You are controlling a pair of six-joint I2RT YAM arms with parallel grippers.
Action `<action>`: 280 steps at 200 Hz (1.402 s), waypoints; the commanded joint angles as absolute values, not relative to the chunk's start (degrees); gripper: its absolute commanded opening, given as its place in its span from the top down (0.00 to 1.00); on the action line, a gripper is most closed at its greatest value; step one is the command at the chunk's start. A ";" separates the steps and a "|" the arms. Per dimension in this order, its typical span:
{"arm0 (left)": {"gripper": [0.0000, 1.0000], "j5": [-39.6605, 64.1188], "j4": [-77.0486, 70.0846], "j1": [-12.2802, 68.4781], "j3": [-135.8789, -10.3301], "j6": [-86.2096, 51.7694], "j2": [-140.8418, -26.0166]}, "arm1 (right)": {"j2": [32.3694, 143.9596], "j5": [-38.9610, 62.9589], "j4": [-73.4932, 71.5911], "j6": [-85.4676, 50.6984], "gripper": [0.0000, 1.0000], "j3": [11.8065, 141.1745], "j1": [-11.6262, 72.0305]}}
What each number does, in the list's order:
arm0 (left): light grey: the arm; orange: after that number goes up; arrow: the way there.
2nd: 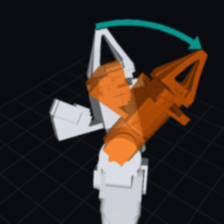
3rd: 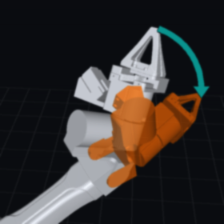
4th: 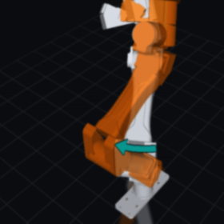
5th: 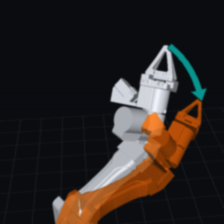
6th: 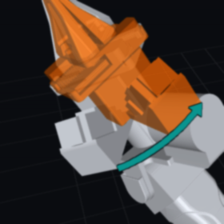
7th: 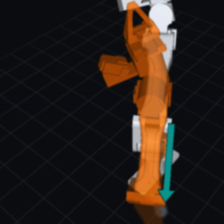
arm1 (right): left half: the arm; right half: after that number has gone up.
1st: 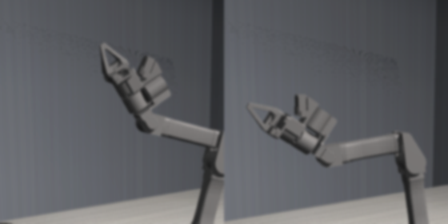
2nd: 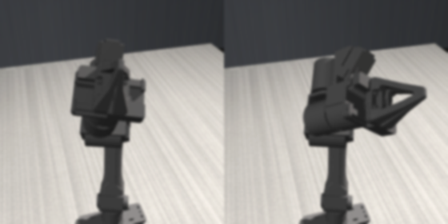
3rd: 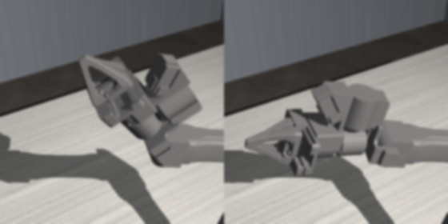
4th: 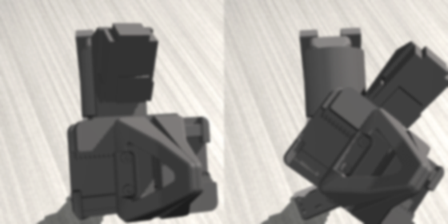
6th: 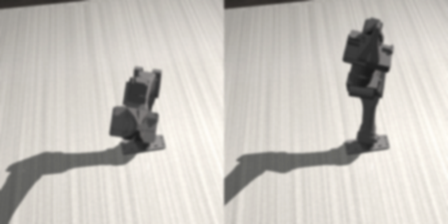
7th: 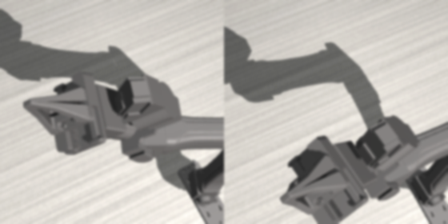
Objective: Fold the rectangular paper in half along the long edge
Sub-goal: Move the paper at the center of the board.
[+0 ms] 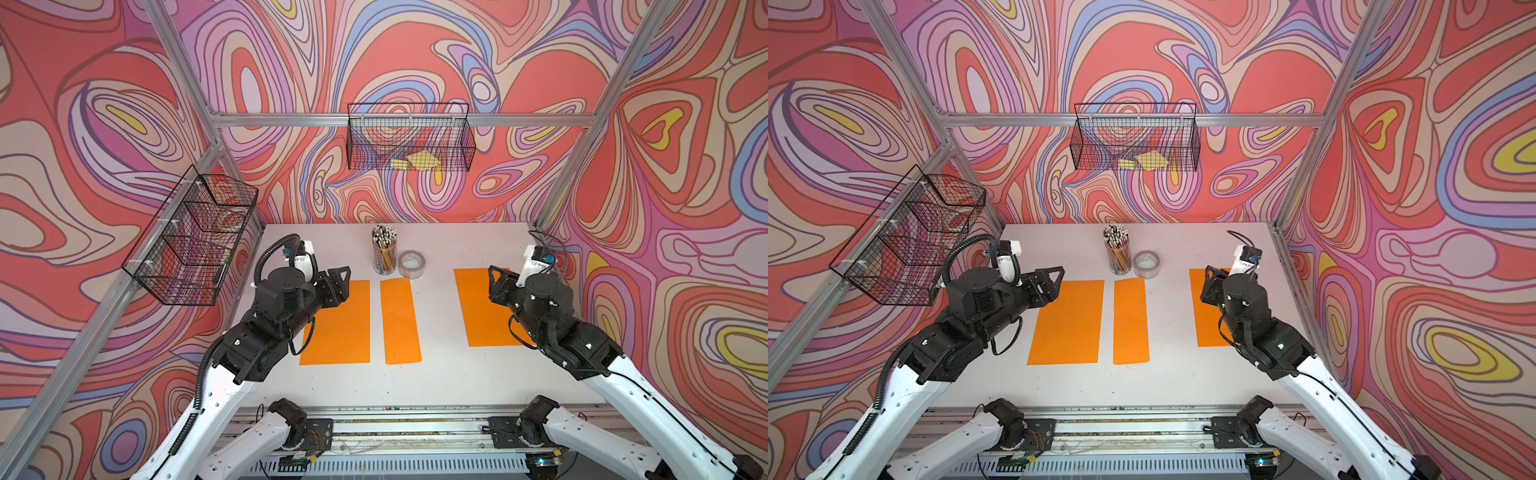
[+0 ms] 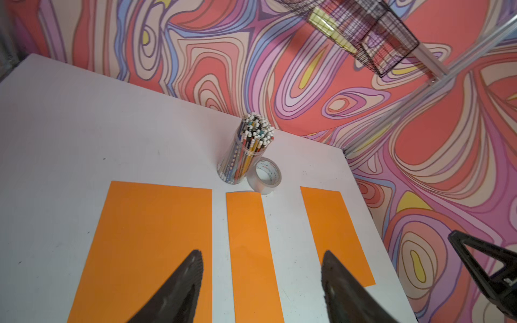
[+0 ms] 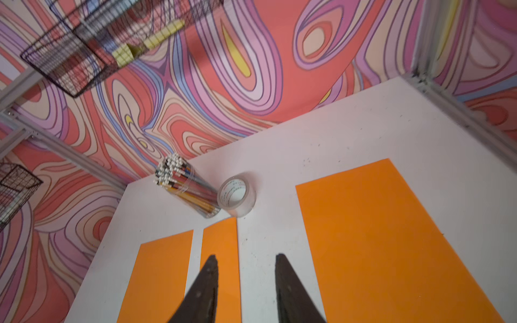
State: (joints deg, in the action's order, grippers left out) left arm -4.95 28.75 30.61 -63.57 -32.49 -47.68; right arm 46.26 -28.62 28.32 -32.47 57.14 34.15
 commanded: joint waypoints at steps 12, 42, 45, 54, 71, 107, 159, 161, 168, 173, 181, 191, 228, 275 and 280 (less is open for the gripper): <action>0.13 -3.13 17.40 32.72 -64.11 -25.53 -47.45 | 40.68 -44.64 27.72 -20.35 0.45 60.11 33.93; 0.10 0.59 17.37 33.08 -67.35 -26.73 -54.49 | 48.07 -45.09 37.54 -23.45 0.34 64.67 33.57; 0.10 0.84 17.26 33.24 -67.53 -26.91 -54.98 | 48.50 -44.55 37.42 -23.48 0.33 64.47 33.20; 0.11 1.10 17.05 33.85 -67.89 -27.46 -56.35 | 49.42 -43.39 37.20 -25.11 0.31 63.45 31.18; 0.11 0.85 16.55 34.87 -67.43 -28.58 -57.45 | 49.47 -31.15 35.08 -28.40 0.27 60.46 20.06; 0.11 0.95 16.32 36.15 -65.26 -29.94 -58.27 | 57.12 -4.86 28.72 -32.32 0.30 54.61 -1.04; 0.12 1.61 15.47 36.91 -61.74 -33.03 -59.87 | 74.35 16.51 18.50 -37.63 0.30 51.53 -15.75; 0.12 1.63 15.47 36.91 -61.60 -33.11 -59.97 | 74.90 16.04 18.58 -37.60 0.28 51.62 -15.80; 0.11 2.01 14.60 36.96 -61.21 -33.30 -60.51 | 76.45 14.16 19.30 -37.24 0.21 51.83 -16.03; 0.12 2.33 13.46 36.98 -60.97 -33.43 -60.84 | 77.52 13.29 19.42 -37.01 0.12 51.90 -16.27; 0.11 2.60 13.27 37.03 -60.82 -33.72 -61.47 | 79.24 12.65 19.52 -36.67 0.06 51.84 -17.01; 0.12 2.69 13.04 37.09 -60.54 -34.16 -62.30 | 81.68 13.79 19.58 -36.08 0.05 51.82 -18.34; 0.12 2.29 12.57 37.18 -59.05 -34.54 -64.49 | 86.28 14.27 18.97 -34.60 0.06 51.08 -19.60; 0.11 1.36 10.49 37.16 -55.49 -35.57 -65.35 | 92.90 14.21 16.25 -32.40 0.06 51.39 -19.54; 0.11 1.08 10.27 37.09 -55.26 -35.74 -65.46 | 93.72 14.26 15.79 -32.57 0.07 51.38 -19.57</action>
